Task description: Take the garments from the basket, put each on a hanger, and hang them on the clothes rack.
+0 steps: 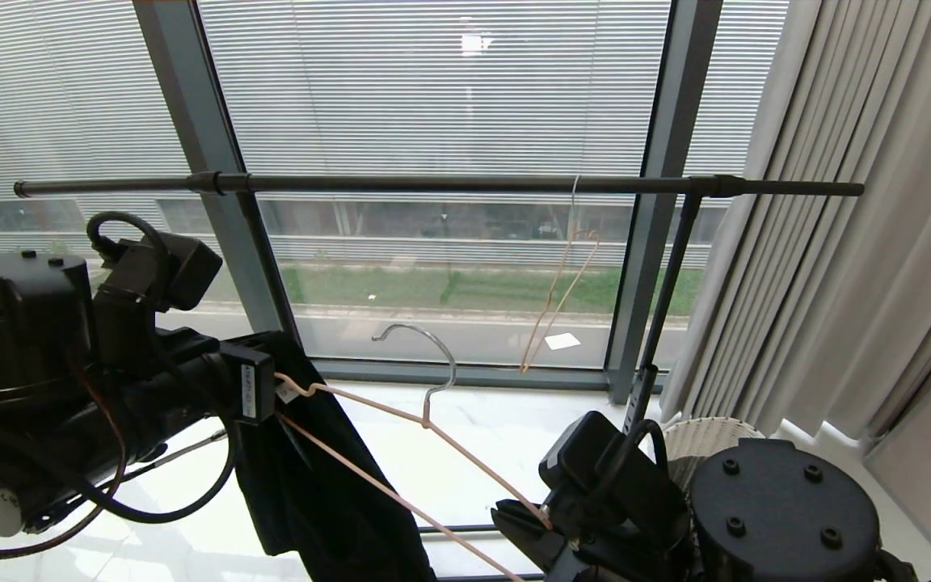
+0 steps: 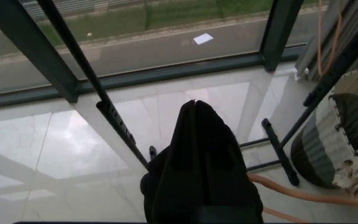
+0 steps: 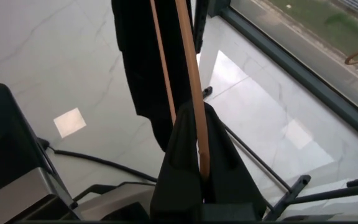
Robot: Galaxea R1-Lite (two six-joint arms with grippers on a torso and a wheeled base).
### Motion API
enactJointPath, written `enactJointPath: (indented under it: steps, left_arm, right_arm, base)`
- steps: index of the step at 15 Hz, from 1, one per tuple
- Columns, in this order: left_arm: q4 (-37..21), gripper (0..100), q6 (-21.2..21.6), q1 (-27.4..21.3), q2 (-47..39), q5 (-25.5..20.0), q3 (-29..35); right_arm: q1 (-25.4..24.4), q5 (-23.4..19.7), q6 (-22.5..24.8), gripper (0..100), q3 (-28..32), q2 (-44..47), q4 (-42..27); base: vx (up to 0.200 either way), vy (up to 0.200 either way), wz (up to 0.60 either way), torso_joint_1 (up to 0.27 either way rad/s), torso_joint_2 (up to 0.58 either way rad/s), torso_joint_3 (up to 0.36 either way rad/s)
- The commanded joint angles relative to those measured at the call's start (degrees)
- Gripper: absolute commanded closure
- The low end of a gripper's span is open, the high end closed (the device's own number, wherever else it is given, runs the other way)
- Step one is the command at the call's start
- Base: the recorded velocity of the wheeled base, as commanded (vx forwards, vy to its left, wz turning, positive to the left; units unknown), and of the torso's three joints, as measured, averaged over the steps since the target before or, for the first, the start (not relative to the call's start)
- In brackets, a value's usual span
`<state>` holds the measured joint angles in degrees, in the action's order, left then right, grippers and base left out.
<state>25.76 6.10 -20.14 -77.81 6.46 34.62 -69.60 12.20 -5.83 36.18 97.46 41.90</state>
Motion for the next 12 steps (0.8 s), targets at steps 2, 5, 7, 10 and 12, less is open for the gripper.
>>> enactJointPath:
  steps: [2,5,7,10,12]
  left_arm:
    - [0.1,100,1.0,-2.1,3.0,-2.2,-1.0]
    - [0.1,100,1.0,-4.5,3.4,-2.5,0.1]
    - [0.1,100,0.9,-6.4,3.5,-2.5,0.6]
    - [0.1,100,0.9,-7.1,4.0,-2.5,0.8]
    - [0.1,100,0.9,-7.1,4.6,-2.7,1.0]
  right_arm:
    - [0.2,-1.4,0.0,100,0.8,2.6,0.0]
    - [0.3,-2.0,0.0,100,6.3,8.1,-0.1]
    - [0.4,-2.0,-0.1,100,11.9,13.0,-0.1]
    - [0.4,-2.0,-1.9,100,17.6,17.0,-0.3]
    - [0.4,-2.0,-2.3,100,18.7,18.1,-0.3]
  base:
    - [0.000,0.000,0.00,0.000,0.00,0.000]
    - [0.000,0.000,0.00,0.000,0.00,0.000]
    - [0.000,0.000,0.00,0.000,0.00,0.000]
    - [0.000,0.000,0.00,0.000,0.00,0.000]
    - [0.000,0.000,0.00,0.000,0.00,0.000]
